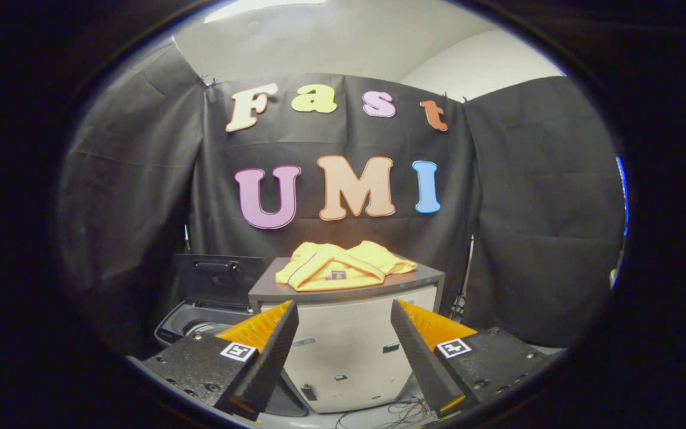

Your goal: Put the clothes into the washing machine and then close the washing machine lid.

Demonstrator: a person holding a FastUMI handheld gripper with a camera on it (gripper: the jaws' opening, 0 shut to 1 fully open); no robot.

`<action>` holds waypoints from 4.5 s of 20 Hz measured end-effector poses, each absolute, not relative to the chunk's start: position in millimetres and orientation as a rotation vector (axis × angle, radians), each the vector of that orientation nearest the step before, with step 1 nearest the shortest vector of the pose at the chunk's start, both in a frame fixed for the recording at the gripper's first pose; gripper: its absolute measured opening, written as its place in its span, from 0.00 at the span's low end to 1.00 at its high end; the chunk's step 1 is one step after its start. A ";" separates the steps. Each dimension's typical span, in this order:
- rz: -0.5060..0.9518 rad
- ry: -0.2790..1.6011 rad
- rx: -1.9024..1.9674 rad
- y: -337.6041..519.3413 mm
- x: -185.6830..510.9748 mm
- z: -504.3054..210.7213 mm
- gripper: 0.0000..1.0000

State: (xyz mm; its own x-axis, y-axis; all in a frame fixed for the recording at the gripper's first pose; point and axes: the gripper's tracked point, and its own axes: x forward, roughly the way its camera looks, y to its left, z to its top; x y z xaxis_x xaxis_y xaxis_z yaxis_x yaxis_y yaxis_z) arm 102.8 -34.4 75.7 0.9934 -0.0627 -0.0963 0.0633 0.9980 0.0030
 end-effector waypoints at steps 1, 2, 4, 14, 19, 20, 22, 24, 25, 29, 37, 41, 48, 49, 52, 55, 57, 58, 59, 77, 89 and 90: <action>-0.059 0.102 0.003 -35.8 110.3 79.9 0.95; -0.061 0.111 -0.002 -38.0 117.6 84.2 0.95; -0.059 0.116 -0.011 -40.7 132.9 96.1 0.95; -0.045 0.245 -0.127 -46.5 253.4 113.6 0.98; -0.035 0.371 -0.110 -29.7 326.5 70.1 0.98; -0.033 0.404 -0.120 -26.6 337.1 59.5 0.98; -0.048 0.421 -0.104 -20.8 360.9 51.3 0.98; -0.059 0.422 -0.084 -19.2 384.5 49.5 0.98; -0.069 0.447 -0.079 -19.8 393.7 43.5 0.98; -0.112 0.519 -0.037 -24.9 418.9 19.1 0.98; -0.043 0.619 -0.001 -8.9 398.6 12.0 0.11; -0.072 0.516 -0.046 -10.6 388.1 54.2 0.08; -0.081 0.338 -0.056 -4.7 357.5 123.9 0.08; -0.072 0.322 -0.036 0.2 353.0 130.4 0.08; -0.046 0.286 -0.003 12.2 343.2 147.7 0.08; 0.001 0.295 0.059 37.3 332.8 153.3 0.07; 0.032 0.297 0.092 57.3 330.0 155.0 0.08; 0.048 0.298 0.099 67.9 329.4 155.7 0.07; 0.066 0.298 0.103 80.7 328.1 155.5 0.07; 0.321 0.327 0.054 306.9 312.7 95.1 0.07; 0.300 0.345 0.126 337.6 336.2 -9.3 0.08; 0.295 0.352 0.138 338.3 338.3 -23.4 0.08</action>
State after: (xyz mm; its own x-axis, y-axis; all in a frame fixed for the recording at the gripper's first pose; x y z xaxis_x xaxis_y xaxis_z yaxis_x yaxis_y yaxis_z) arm 338.3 338.3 -23.4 0.8964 0.3076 -0.3191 -0.2600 0.9480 0.1834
